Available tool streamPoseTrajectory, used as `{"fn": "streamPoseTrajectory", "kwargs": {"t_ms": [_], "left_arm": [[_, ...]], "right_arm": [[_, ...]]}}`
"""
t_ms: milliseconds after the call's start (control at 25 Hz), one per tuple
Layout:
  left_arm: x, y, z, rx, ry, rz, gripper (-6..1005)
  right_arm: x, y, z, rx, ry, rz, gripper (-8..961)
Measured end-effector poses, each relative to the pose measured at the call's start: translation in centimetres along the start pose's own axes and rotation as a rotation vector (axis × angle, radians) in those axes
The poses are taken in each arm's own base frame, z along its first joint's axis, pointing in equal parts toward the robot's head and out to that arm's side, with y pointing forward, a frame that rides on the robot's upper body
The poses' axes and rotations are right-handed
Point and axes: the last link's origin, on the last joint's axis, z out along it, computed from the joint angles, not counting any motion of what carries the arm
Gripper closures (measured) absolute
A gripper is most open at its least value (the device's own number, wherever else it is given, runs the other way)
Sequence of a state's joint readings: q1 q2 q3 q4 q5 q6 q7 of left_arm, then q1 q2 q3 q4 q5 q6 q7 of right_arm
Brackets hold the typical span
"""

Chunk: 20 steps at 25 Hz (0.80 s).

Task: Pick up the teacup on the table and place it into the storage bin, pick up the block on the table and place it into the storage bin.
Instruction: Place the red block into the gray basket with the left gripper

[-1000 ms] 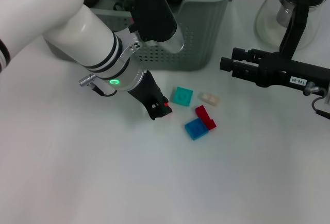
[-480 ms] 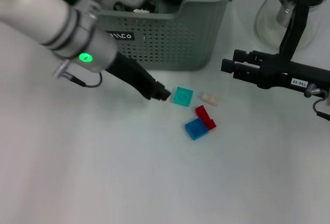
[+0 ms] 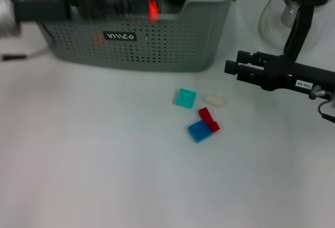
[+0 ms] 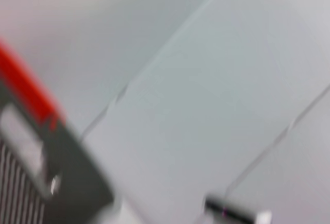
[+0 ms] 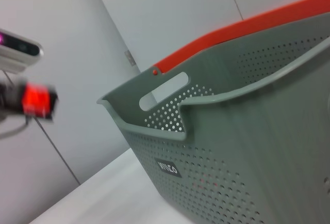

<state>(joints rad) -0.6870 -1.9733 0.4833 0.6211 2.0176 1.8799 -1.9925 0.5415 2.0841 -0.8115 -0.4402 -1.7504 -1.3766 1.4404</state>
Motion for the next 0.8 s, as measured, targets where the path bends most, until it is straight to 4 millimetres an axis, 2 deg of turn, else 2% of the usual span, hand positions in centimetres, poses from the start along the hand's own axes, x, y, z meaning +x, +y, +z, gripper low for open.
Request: {"fn": "streamPoseTrajectory", "kwargs": {"t_ms": [80,200,400,520,560,600,800], "left_arm": [[1.2,0.4,-1.5,-0.029,0.126,0.005,821],[2.9,0.8,-2.7,-0.045,0.245,0.024,821],[7.1,1.1,-3.4,0.019,0.323,0.085,820],[9.6,0.6,-3.3,0.166,0.306,0.164,820],[9.6,0.6,-3.3,0.166,0.306,0.164,820],[11.1,-0.3,-2.9,0.327,0.239,0.203,820],[11.8,-2.7,-1.1,0.592,0.084,0.235,820]], "right_arm": [[0.0,0.0,0.0,0.001,0.001,-0.001,310],[0.0,0.0,0.0,0.000,0.002,-0.002,310],[0.0,0.2,0.2,-0.012,0.012,-0.007,310],[0.1,0.3,0.2,-0.021,0.015,-0.007,310],[0.1,0.4,0.2,-0.025,0.015,-0.007,310],[0.1,0.4,0.1,-0.027,0.015,-0.006,310],[0.2,0.5,0.1,-0.033,0.014,-0.005,310]]}}
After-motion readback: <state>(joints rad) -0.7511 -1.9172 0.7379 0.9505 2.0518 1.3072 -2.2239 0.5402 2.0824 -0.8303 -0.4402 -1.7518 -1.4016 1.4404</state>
